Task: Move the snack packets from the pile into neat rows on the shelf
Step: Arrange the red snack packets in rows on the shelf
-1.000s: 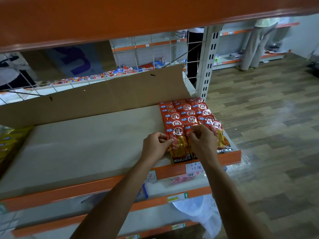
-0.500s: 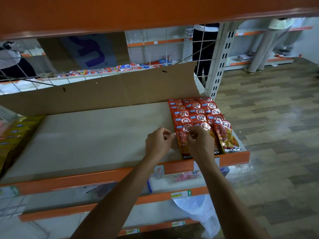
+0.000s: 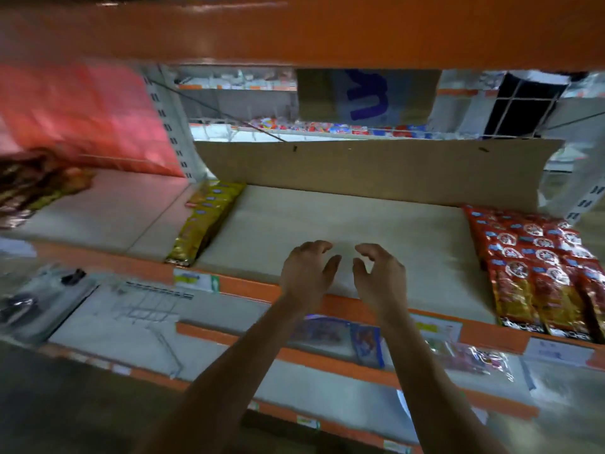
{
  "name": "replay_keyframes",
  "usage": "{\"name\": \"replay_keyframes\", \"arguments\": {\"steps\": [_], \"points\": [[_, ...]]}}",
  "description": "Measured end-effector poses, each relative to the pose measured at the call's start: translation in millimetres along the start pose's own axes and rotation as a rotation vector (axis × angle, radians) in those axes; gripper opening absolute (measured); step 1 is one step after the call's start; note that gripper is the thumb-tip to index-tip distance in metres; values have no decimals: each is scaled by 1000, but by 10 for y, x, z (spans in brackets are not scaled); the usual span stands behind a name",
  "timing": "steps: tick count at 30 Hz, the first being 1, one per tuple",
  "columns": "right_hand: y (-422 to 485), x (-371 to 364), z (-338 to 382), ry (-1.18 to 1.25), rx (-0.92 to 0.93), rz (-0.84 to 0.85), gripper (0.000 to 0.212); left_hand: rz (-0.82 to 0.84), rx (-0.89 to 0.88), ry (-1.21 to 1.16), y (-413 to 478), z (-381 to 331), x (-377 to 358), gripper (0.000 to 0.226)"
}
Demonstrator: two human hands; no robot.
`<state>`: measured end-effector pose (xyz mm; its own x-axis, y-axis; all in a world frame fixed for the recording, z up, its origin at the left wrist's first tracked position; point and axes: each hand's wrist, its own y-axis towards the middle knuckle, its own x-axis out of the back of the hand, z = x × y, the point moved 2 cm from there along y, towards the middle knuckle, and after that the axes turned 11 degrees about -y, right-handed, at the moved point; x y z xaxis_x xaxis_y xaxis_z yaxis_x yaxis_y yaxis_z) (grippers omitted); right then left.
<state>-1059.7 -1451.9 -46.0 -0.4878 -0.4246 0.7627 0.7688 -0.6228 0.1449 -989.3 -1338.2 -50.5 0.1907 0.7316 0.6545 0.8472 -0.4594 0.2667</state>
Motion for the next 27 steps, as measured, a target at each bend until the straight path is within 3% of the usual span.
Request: {"name": "replay_keyframes", "arguments": {"steps": [6, 11, 16, 22, 27], "points": [[-309, -779, 970, 28, 121, 87, 32, -113, 84, 70, -212, 827, 1016, 48], [-525, -1341, 1690, 14, 211, 139, 31, -179, 146, 150, -370, 1420, 1727, 40], [-654, -1822, 2282, 23, 323, 209, 28, -262, 229, 198, -502, 1920, 2264, 46], [-665, -2436, 2953, 41, 415, 293, 40, -325, 350, 226, -544, 2488, 2805, 46], [-539, -3098, 3693, 82, 487, 378, 34, -369, 456, 302, -365, 3094, 3399, 49]]}}
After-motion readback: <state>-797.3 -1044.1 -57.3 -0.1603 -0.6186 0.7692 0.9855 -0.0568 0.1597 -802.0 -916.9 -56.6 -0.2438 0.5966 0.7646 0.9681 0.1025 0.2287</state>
